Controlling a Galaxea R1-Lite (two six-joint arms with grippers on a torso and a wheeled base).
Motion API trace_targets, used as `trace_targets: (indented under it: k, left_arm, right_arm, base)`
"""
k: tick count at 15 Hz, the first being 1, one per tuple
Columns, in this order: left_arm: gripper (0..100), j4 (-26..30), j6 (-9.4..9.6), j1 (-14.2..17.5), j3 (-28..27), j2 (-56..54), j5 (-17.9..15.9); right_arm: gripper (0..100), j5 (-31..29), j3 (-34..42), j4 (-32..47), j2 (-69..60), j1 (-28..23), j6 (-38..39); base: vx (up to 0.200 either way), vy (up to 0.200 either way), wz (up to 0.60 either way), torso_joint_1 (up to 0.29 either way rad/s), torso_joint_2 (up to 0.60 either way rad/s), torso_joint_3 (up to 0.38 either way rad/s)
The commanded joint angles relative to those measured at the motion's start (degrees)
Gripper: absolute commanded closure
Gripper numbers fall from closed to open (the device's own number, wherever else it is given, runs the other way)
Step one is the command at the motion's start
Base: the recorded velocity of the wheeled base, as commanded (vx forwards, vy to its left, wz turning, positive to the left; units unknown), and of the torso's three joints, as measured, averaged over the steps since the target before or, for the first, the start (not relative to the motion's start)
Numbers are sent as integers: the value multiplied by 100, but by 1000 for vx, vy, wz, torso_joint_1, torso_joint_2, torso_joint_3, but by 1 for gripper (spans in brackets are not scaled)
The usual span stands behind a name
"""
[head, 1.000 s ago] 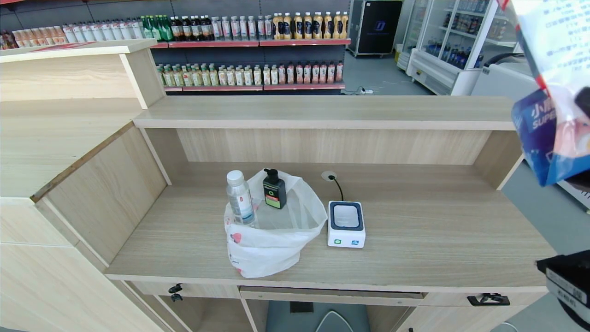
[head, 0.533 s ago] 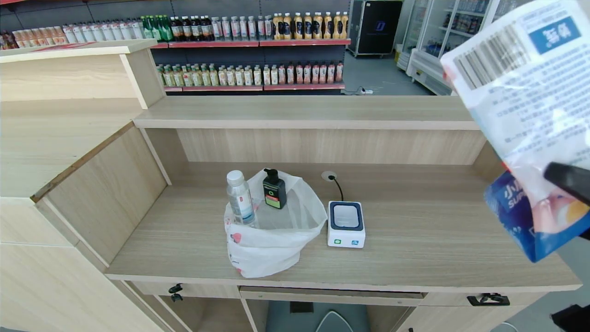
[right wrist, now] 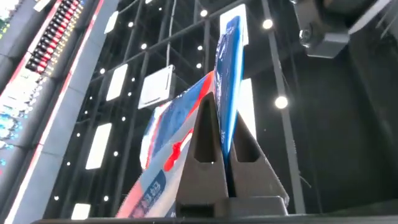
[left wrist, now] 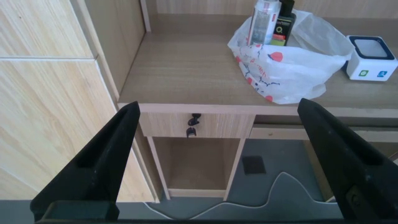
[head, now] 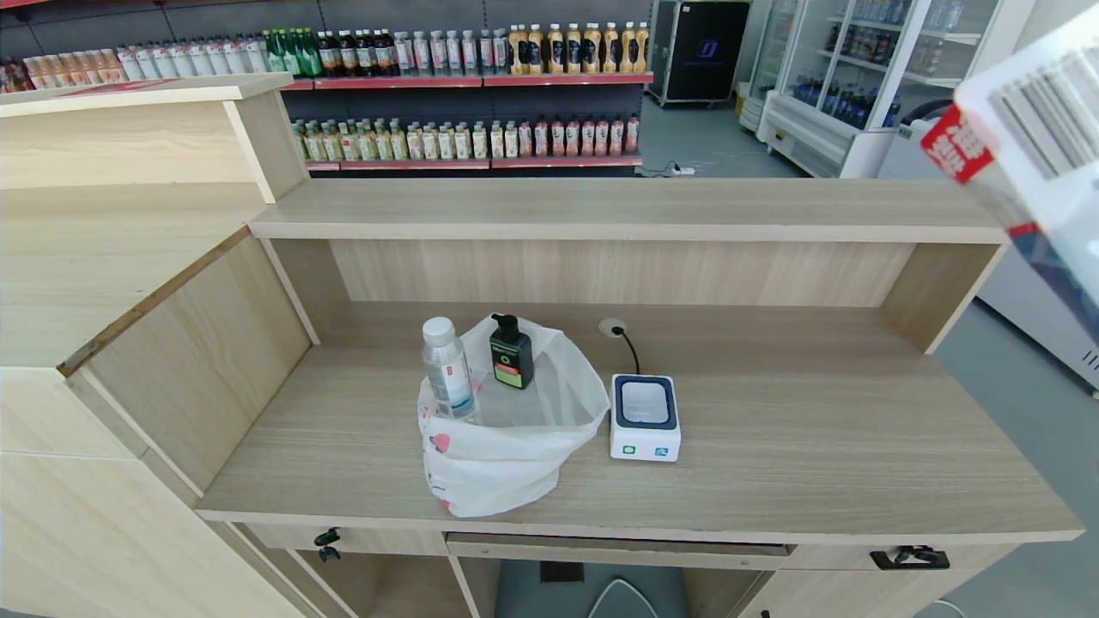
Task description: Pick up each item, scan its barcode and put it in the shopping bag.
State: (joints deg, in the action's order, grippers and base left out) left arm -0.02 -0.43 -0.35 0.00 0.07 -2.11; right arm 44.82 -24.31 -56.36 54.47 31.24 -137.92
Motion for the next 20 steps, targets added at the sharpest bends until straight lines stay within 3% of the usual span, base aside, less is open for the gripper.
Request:
trace_targets:
  k: [1,8,20]
  left_arm:
    - [0,-6,-1,0,0,1,0]
    - [0,2,-1,0,0,1,0]
    - [0,2,-1,0,0,1,0]
  right_arm:
    - [100,26,-4,55,-147,57,2]
    - [100,88,5,257,-156,321,-77]
    - [100,158,-83,1619,-666,444,-393]
  base:
    - [0,0,0,0,0,0]
    - [0,0,0,0,0,0]
    - [0,0,0,0,0,0]
